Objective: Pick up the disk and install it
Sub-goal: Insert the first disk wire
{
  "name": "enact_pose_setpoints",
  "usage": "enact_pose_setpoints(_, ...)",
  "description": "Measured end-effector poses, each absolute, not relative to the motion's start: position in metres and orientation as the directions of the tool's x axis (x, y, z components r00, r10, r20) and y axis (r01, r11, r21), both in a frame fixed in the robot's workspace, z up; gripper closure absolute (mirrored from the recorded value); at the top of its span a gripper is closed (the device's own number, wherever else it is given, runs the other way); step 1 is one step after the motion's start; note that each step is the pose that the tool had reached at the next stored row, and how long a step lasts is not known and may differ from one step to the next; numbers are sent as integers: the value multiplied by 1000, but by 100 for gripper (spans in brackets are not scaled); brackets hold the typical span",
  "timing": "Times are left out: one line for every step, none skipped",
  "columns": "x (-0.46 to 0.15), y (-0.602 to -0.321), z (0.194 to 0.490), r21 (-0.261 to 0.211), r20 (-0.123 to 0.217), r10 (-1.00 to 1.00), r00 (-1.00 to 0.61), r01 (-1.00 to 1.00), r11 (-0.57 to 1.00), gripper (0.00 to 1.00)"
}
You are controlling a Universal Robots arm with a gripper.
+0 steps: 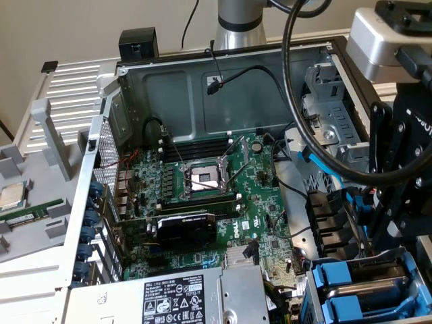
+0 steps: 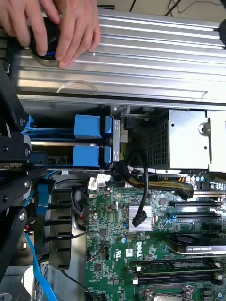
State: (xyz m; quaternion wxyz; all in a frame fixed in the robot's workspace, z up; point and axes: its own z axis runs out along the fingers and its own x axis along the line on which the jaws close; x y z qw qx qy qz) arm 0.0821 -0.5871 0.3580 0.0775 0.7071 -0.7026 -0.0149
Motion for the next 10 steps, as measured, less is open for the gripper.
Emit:
enact_pose_setpoints(82, -587, 358, 131, 88, -996, 12, -991, -1, 84)
enact_pose_setpoints(83, -587, 358, 131, 88, -996, 12, -991, -1, 84)
enact_pose_setpoints(83, -587, 358, 131, 88, -996, 12, -991, -1, 84)
enact_pose_setpoints(83, -587, 358, 131, 88, -996, 12, -991, -1, 84)
enact_pose_setpoints(83, -586, 358, 131, 88, -996, 12, -991, -1, 84)
enact_pose_setpoints(83, -586, 358, 131, 88, -996, 12, -991, 0, 84)
enact_pose_setpoints(83, -586, 358, 131, 88, -996, 12, -991, 0, 84)
enact_pose_setpoints(83, -586, 358, 131, 88, -996, 12, -991, -1, 84)
enact_pose_setpoints(83, -586, 357, 131, 88, -996, 12, -991, 0, 84)
enact_pose_setpoints(83, -586, 357, 132, 87, -996, 9, -991, 3, 84)
